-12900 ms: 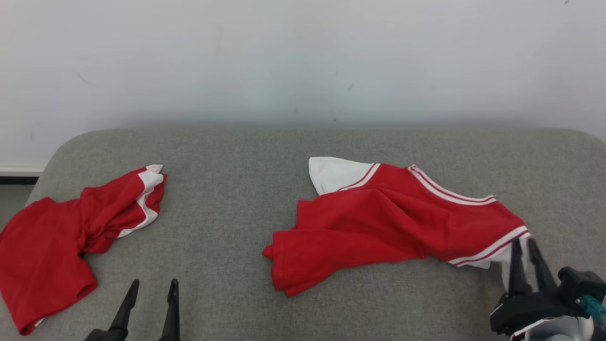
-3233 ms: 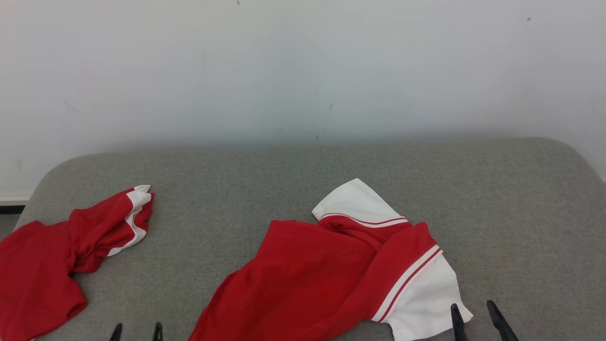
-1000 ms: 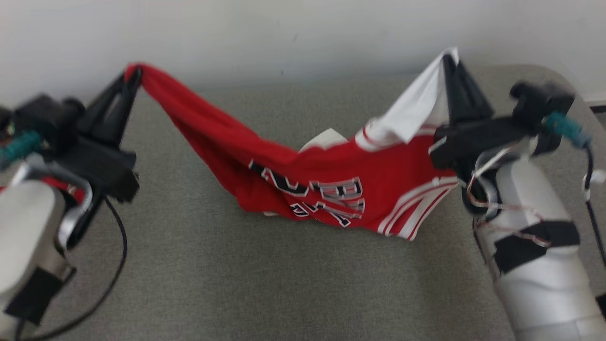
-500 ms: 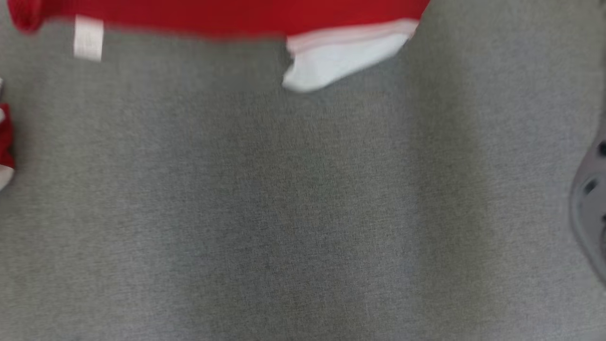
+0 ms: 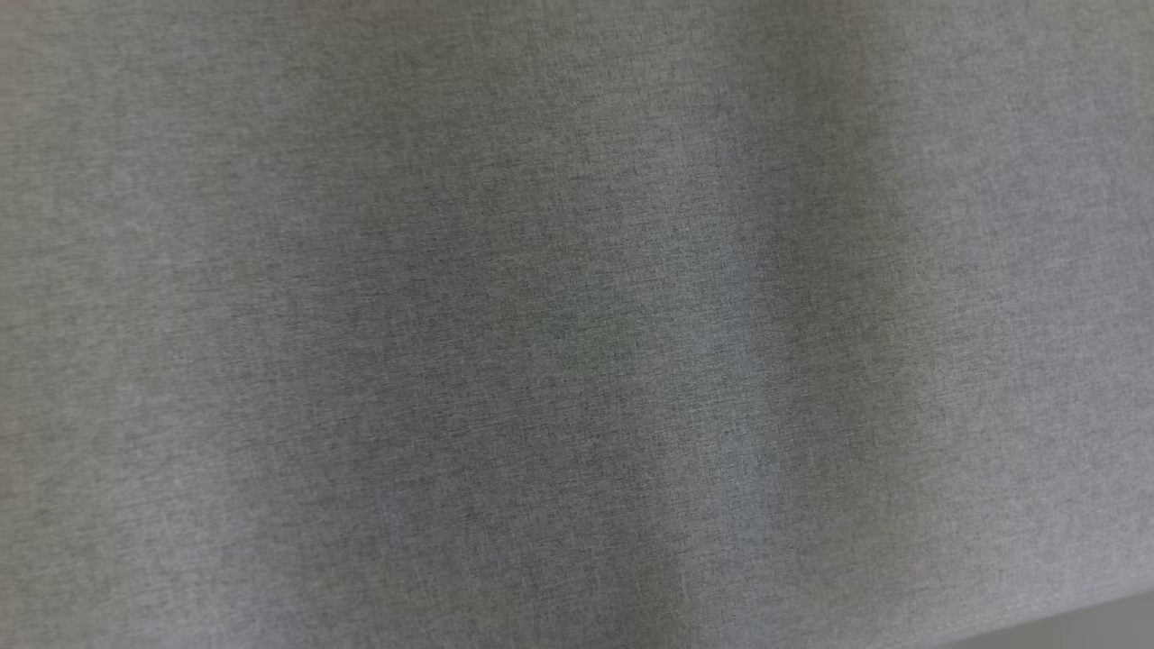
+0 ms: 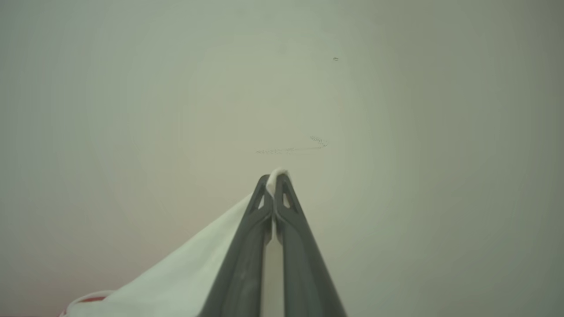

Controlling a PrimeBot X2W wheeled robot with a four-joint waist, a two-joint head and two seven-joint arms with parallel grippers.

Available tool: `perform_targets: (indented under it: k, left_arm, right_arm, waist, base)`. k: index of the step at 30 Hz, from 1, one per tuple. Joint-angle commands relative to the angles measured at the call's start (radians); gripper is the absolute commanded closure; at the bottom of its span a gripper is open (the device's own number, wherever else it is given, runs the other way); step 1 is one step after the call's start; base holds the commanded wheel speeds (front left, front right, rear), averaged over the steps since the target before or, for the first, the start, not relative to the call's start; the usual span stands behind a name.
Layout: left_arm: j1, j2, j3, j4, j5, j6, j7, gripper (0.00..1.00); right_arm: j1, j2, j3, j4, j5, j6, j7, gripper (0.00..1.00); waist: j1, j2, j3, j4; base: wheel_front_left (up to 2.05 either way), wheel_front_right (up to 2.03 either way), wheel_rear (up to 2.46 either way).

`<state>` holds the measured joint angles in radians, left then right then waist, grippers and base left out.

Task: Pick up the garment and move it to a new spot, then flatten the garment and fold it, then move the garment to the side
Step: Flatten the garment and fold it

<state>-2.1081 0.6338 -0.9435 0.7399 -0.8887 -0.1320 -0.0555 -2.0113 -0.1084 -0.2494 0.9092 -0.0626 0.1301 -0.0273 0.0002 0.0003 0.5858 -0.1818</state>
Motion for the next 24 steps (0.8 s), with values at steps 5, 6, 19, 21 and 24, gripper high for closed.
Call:
perform_targets:
  k: [5,6,19,21,24]
  left_arm:
    - [-0.06,0.01,-0.083,0.031,-0.06,0.003,-0.023,1.0]
    - [-0.062,0.016,-0.091,0.034,-0.08,0.003,-0.036,1.0]
    - [0.24,0.104,-0.166,-0.07,-0.319,0.002,-0.202,1.0]
    - [0.326,0.121,-0.167,-0.094,-0.303,0.002,-0.209,1.0]
    - [0.469,0.125,-0.088,-0.151,-0.271,0.004,-0.211,1.0]
  right_arm:
    - [-0.074,0.023,-0.042,0.064,-0.064,0.001,-0.032,1.0]
    - [-0.078,0.025,-0.043,0.074,-0.067,0.001,-0.04,1.0]
    - [0.171,0.037,0.062,0.12,0.05,0.001,-0.171,1.0]
    - [0.254,0.041,0.096,0.098,0.097,0.001,-0.185,1.0]
    - [0.414,0.041,0.154,0.041,0.17,0.002,-0.191,1.0]
  waist:
    - [-0.0002,-0.0003,0.039,-0.023]
    - [-0.0002,-0.0003,0.045,-0.027]
    - [-0.0002,-0.0003,-0.009,-0.009]
    - [-0.0002,-0.0003,-0.046,-0.006]
    - [-0.0002,-0.0003,-0.103,-0.001]
  base:
    - [0.0,0.0,0.0]
    - [0.0,0.0,0.0]
    - [0.0,0.0,0.0]
    - [0.0,0.0,0.0]
    - [0.0,0.0,0.0]
